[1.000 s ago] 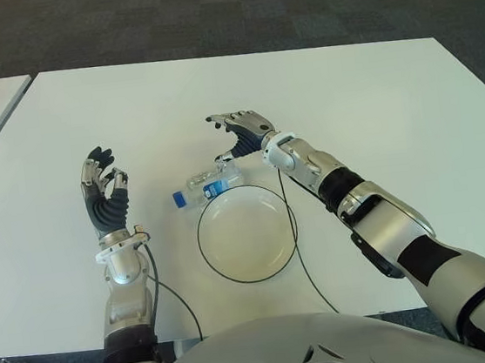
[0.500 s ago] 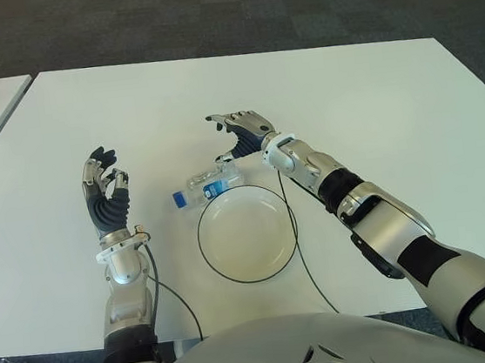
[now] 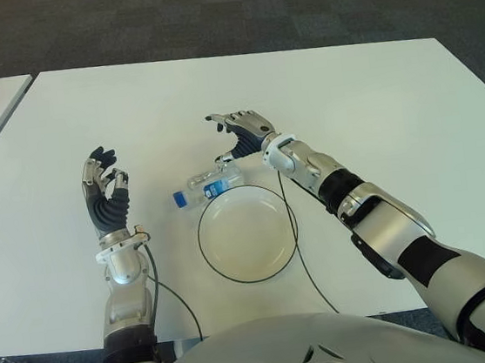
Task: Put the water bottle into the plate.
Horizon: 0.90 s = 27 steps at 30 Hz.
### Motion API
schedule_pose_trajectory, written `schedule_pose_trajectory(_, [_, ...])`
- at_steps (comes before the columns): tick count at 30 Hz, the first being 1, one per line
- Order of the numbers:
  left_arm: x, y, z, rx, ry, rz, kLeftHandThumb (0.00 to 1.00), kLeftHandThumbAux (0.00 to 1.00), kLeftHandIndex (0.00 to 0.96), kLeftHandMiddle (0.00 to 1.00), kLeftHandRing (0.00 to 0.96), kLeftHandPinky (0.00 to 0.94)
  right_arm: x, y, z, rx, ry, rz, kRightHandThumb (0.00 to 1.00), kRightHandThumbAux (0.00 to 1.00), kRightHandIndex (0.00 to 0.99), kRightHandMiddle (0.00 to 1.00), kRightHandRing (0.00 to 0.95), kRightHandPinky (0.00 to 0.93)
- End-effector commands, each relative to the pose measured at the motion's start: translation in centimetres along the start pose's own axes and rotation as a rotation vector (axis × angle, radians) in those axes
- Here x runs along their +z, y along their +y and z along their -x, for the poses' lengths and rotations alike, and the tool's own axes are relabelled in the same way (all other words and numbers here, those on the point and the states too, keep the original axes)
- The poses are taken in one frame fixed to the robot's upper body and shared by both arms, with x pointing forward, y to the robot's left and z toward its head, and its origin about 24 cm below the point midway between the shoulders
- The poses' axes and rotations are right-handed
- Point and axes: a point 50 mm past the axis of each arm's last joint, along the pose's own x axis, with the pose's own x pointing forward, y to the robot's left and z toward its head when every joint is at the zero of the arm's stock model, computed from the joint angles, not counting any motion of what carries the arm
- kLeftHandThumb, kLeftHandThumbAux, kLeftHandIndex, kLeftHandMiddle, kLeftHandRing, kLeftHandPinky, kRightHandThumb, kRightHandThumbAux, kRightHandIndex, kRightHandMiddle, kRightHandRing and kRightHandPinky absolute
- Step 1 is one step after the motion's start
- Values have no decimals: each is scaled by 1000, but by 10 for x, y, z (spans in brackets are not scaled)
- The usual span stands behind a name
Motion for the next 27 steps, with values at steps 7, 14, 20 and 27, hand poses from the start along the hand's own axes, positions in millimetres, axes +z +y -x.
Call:
schedule_pose_trajectory(7, [-1, -3, 0, -20, 18, -19, 667, 608, 177, 251, 256, 305, -2, 10, 7, 48, -29, -11, 426, 539, 92, 305, 367, 452])
schedule_pose_trajectory(14, [0, -5, -1, -22, 20, -32, 655, 614, 172, 248, 254, 304, -2, 10, 9, 42, -41, -18, 438, 540, 94, 312, 386, 467])
schedule_pose_trajectory(20, [1, -6, -1, -26, 30, -32, 654, 604, 172, 244, 250, 297, -2, 10, 10, 37, -45, -19, 447, 541, 93, 317, 385, 445])
schedule_pose_trajectory(27, [0, -6, -2, -35, 36, -39, 643, 598, 176, 247, 255, 312, -3, 12, 12, 51, -36, -48, 438, 547, 85, 303, 369, 435])
